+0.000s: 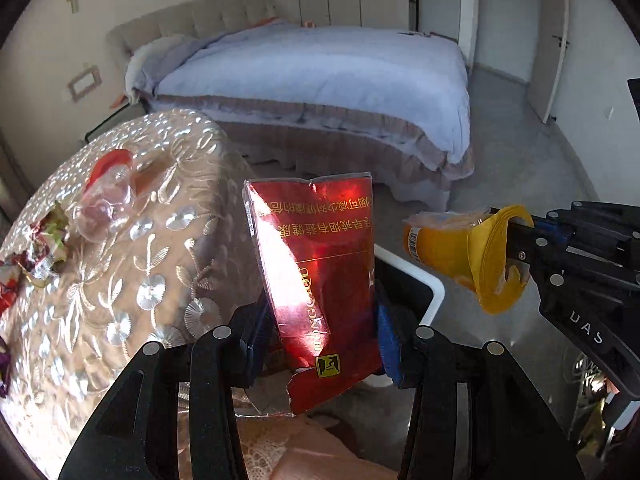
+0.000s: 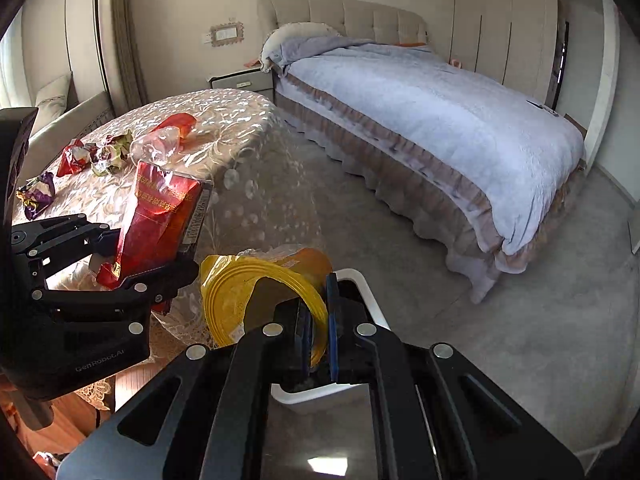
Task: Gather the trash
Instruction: 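Carry the red snack box and yellow cup over the white bin with both tools, then open both tools to drop the red snack box and yellow cup into the bin, then move both open tools back over the table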
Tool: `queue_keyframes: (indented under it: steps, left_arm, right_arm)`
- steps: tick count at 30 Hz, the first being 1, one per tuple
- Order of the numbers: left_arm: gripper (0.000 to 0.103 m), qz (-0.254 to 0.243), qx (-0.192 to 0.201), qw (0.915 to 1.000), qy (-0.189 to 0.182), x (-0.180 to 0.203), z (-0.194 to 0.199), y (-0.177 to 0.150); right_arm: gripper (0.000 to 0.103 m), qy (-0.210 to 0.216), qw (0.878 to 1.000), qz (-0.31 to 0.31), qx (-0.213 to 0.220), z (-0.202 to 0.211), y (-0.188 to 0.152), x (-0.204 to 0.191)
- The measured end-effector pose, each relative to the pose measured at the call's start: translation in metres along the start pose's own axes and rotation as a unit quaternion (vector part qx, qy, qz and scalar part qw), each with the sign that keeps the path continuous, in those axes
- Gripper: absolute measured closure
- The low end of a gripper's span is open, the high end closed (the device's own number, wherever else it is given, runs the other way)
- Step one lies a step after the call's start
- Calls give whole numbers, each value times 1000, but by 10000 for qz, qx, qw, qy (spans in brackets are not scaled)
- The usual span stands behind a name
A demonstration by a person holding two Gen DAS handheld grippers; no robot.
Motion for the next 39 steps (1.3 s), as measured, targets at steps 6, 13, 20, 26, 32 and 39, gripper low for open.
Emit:
queue_keyframes:
  steps: [6,13,20,26,32,39]
  left_arm:
    - [58,-293,-582,9973,-348,20,-57,-5]
    - [58,-810,-1302,9861,-638,26,-129,-17]
    - [5,-1548,-2006,9658,-557,40,-185,-44]
    - [5,-1699,-2026,9622,-655,47,-190,-50]
    - [5,-1810,-1880,9639,-538,51,-186,-43]
    - [5,-1773,-1547,9708,-477,50,-158,-32]
  right_arm:
    - [95,27,9989,2,-459,-42,-19,16]
    - [95,33,9926,668,-1010,-104,-41,23]
    - [18,123,9829,1182,-1410,-147,-61,40]
    - [5,-58,9748,1501,-1651,-156,-77,44]
    - [5,-123,9711,1759,-1606,-151,-83,42]
    - [5,-206,9766,1721,-1271,-121,-70,41]
Point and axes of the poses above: each gripper's, at about its wrist camera, not at the fingertips, and z roughly against the way its jaws point, x to its right, y to its top, the point moved 3 cm from there along -z, roughly the way its jaws point, and after that the axes turned 1 degree about -y, right-handed, at the moved point
